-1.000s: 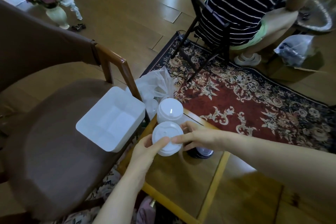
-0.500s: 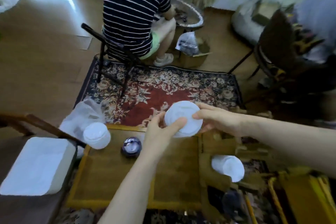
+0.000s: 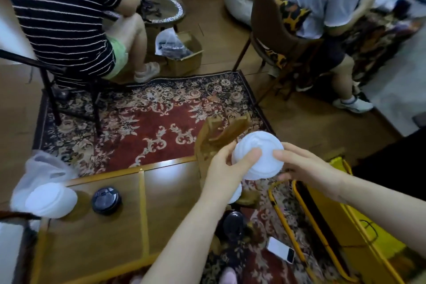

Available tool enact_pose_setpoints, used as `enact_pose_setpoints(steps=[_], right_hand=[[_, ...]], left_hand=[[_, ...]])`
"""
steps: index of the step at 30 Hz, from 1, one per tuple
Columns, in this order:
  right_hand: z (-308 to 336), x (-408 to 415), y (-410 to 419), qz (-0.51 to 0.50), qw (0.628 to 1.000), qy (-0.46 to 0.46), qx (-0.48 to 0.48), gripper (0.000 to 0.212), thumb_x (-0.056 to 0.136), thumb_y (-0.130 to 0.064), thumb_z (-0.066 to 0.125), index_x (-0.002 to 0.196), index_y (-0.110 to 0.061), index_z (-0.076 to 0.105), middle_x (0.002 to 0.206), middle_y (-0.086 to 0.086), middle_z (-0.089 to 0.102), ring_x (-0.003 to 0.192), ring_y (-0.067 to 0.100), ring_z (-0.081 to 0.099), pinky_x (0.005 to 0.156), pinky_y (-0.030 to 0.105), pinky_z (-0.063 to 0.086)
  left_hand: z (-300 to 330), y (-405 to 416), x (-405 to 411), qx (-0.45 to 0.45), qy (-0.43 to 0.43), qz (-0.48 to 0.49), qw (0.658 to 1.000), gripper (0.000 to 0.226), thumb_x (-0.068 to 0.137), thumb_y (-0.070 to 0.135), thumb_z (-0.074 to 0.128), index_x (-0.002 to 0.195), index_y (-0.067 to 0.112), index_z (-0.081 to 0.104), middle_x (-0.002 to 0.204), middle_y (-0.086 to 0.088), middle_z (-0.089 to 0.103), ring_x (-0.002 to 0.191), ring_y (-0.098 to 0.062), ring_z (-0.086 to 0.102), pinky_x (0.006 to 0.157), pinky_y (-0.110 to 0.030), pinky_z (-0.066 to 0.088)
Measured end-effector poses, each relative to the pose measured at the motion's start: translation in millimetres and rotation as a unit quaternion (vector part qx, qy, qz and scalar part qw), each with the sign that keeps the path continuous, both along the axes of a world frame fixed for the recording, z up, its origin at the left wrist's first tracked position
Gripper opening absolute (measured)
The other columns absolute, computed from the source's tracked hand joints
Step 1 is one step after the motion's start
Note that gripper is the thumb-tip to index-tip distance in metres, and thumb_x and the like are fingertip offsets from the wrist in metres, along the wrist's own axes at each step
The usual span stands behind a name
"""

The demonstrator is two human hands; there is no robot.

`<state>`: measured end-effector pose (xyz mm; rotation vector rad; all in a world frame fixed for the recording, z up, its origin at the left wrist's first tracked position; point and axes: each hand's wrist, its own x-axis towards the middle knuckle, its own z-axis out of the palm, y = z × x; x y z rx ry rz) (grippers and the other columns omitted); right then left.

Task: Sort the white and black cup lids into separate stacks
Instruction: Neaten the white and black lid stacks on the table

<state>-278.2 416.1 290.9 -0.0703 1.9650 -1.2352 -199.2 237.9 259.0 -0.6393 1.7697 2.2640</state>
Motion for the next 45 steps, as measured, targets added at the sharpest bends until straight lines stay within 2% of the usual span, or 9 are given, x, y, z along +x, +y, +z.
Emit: enact_pose_setpoints(steps=[7, 11, 15, 20, 26, 30, 36, 42, 45], right_hand=[[-19.5, 13.0, 69.8, -0.049, 0.998, -0.031, 0.015, 0.073, 0.056, -0.065, 0.072, 0.121, -0.033, 0.062, 0.113, -0.008, 0.070, 0.108, 0.025, 0.064, 0.101, 0.051, 0.047], [-39.6, 19.1, 89.3, -0.028, 0.998, -0.061, 0.009, 0.079, 0.052, -0.070, 0.076, 0.122, -0.036, 0.060, 0.120, -0.012, 0.067, 0.110, 0.011, 0.065, 0.100, 0.045, 0.048], [-59.9, 28.3, 98.5, -0.010, 0.995, -0.097, 0.005, 0.082, 0.051, -0.063, 0.078, 0.126, -0.037, 0.057, 0.124, -0.009, 0.064, 0.110, 0.011, 0.064, 0.098, 0.041, 0.050], [-69.2, 23.1, 84.0, 0.020, 0.994, -0.107, 0.005, 0.073, 0.058, -0.063, 0.076, 0.125, -0.046, 0.054, 0.127, -0.019, 0.059, 0.110, 0.001, 0.061, 0.089, 0.030, 0.051], [-79.9, 4.9, 43.7, 0.060, 0.992, -0.107, -0.002, 0.069, 0.064, -0.061, 0.073, 0.128, -0.045, 0.053, 0.129, -0.022, 0.058, 0.118, -0.001, 0.055, 0.096, 0.029, 0.045], [-79.7, 3.9, 32.5, 0.079, 0.991, -0.105, -0.016, 0.067, 0.065, -0.060, 0.073, 0.127, -0.042, 0.055, 0.126, -0.022, 0.061, 0.114, -0.004, 0.057, 0.097, 0.027, 0.043], [-55.8, -9.7, 24.9, 0.100, 0.992, -0.060, -0.050, 0.062, 0.071, -0.052, 0.073, 0.128, -0.033, 0.057, 0.124, -0.017, 0.064, 0.115, 0.001, 0.059, 0.096, 0.028, 0.045], [-41.8, -35.6, 9.8, 0.074, 0.995, -0.012, -0.071, 0.059, 0.071, -0.048, 0.073, 0.124, -0.024, 0.061, 0.119, -0.010, 0.068, 0.110, 0.010, 0.064, 0.090, 0.030, 0.052], [-38.5, -45.0, 1.5, 0.061, 0.995, 0.014, -0.074, 0.049, 0.075, -0.047, 0.067, 0.119, -0.026, 0.063, 0.106, -0.019, 0.070, 0.097, -0.005, 0.064, 0.082, 0.019, 0.048]], left_hand=[[-19.7, 70.2, 8.4, 0.057, -0.040, -0.057, 0.996, 0.077, 0.086, 0.054, 0.067, 0.153, 0.031, 0.035, 0.146, 0.017, 0.035, 0.140, -0.006, 0.036, 0.103, -0.019, 0.035], [-33.7, 84.7, 24.7, 0.059, -0.075, -0.036, 0.995, 0.045, 0.085, 0.042, 0.073, 0.125, 0.042, 0.053, 0.127, 0.023, 0.054, 0.104, 0.013, 0.057, 0.082, -0.011, 0.047], [-58.0, 93.4, 39.7, 0.056, -0.085, -0.015, 0.995, 0.084, 0.057, 0.067, 0.085, 0.131, 0.035, 0.060, 0.134, 0.013, 0.060, 0.115, -0.003, 0.061, 0.097, -0.029, 0.054], [-72.5, 83.3, 46.5, 0.047, -0.079, 0.011, 0.996, 0.049, 0.070, 0.042, 0.087, 0.114, 0.044, 0.065, 0.116, 0.025, 0.069, 0.108, 0.007, 0.063, 0.088, -0.021, 0.052], [-68.9, 47.0, 38.0, 0.016, -0.056, 0.068, 0.996, 0.094, 0.056, 0.055, 0.085, 0.140, 0.024, 0.057, 0.137, 0.011, 0.061, 0.125, -0.004, 0.057, 0.107, -0.032, 0.048], [-69.3, 30.2, 38.2, 0.021, -0.047, 0.065, 0.997, 0.039, 0.072, 0.031, 0.084, 0.106, 0.040, 0.067, 0.105, 0.027, 0.072, 0.101, 0.009, 0.065, 0.084, -0.015, 0.053], [-53.4, 17.3, 31.2, 0.009, -0.017, 0.096, 0.995, 0.053, 0.056, 0.053, 0.086, 0.104, 0.047, 0.067, 0.131, 0.016, 0.064, 0.118, 0.003, 0.060, 0.095, -0.024, 0.052], [-34.1, 8.3, 2.8, 0.025, 0.022, 0.077, 0.996, 0.019, 0.089, 0.015, 0.068, 0.094, 0.034, 0.068, 0.076, 0.032, 0.071, 0.073, 0.019, 0.063, 0.059, 0.000, 0.044], [-28.6, -0.1, -14.2, 0.021, 0.018, 0.105, 0.994, 0.025, 0.085, 0.025, 0.072, 0.109, 0.027, 0.072, 0.104, 0.019, 0.074, 0.088, 0.012, 0.065, 0.066, -0.002, 0.046]])
